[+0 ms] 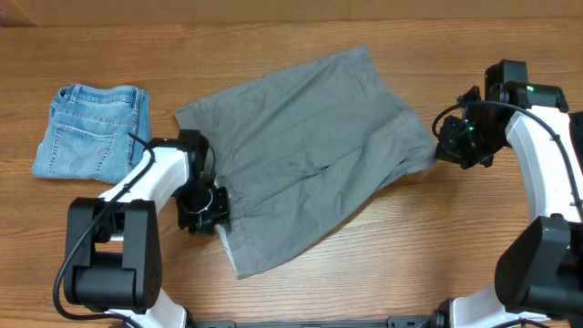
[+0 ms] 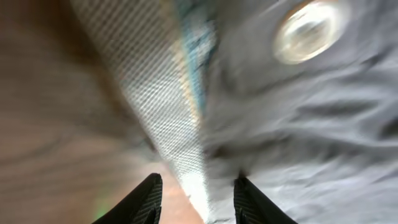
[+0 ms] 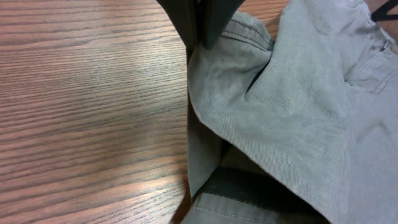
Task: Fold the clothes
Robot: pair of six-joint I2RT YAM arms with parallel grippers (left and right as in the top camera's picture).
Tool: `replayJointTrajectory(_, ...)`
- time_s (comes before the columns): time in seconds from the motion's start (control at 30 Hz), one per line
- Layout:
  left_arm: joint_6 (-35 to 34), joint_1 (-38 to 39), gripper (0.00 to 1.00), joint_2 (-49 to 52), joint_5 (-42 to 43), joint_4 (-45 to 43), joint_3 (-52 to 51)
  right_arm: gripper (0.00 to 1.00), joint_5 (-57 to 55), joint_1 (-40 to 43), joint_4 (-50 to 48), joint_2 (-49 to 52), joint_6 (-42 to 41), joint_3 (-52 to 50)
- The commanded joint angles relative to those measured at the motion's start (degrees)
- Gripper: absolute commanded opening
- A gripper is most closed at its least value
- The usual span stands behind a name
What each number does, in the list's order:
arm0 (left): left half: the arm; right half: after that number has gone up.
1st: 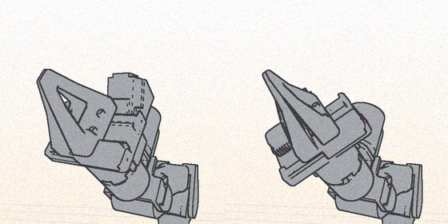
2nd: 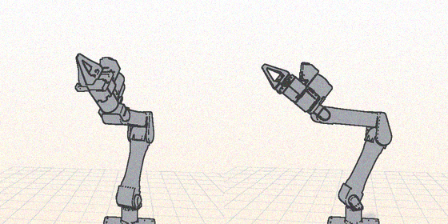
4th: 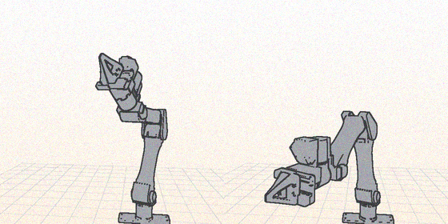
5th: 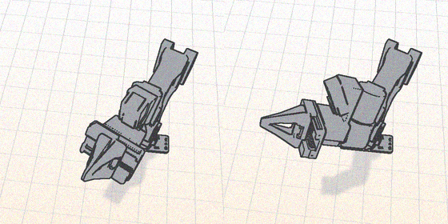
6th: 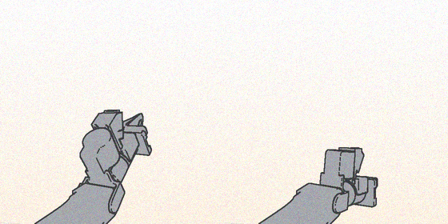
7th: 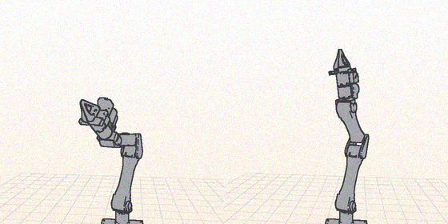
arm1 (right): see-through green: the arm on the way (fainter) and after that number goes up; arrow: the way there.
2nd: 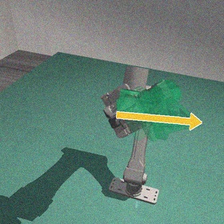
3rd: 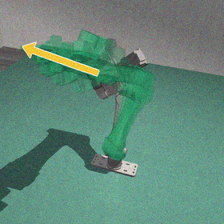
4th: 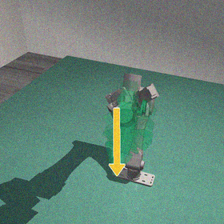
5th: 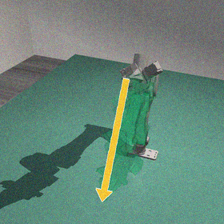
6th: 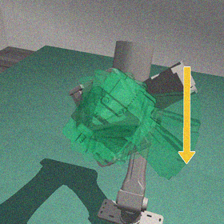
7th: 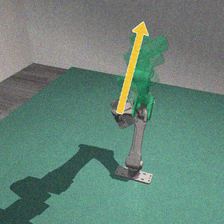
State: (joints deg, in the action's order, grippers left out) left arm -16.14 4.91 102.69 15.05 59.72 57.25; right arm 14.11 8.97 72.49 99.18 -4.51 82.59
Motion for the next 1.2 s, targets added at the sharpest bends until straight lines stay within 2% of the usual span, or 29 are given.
replayJointTrajectory(0.0,0.63,1.29,0.41,0.28,5.64,-2.36,-0.22,0.04,-0.83,0.11,-0.26,-0.37,-0.48,0.72)
replayJointTrajectory(0.33,0.22,3.06,0.42,0.28,2.95,-3.13,-1.25,0.04,-0.83,0.11,-0.39,-0.37,-0.5,0.72)
replayJointTrajectory(0.4,-0.5,3.06,0.32,0.28,2.95,-4.2,-1.64,0.04,-0.83,0.11,-0.46,-0.37,-0.5,0.72)
replayJointTrajectory(0.47,-1.62,3.06,0.08,0.28,3.17,-5.07,-1.62,0.04,-0.83,0.11,-0.61,-0.37,-0.5,0.72)
replayJointTrajectory(0.5,-2.14,2.93,0.04,0.26,3.89,-5.2,-1.33,0.04,-0.83,0.11,-0.66,-0.37,-0.5,0.72)
replayJointTrajectory(0.63,-2.08,0.96,0.04,-0.09,7.19,-3.74,2.29,0.04,-3.13,0.11,-1.03,-0.37,-3.43,0.72)
replayJointTrajectory(0.9,-0.55,-8.46,0.04,-3.45,6.34,-0.52,15.47,0.04,-7.02,0.11,1.29,-0.37,-6.03,0.72)
replayJointTrajectory(1.17,-0.55,-14.34,0.04,-3.48,0.98,-6.03,19.85,0.04,-7.26,0.11,8.94,-0.37,-6.01,0.63)
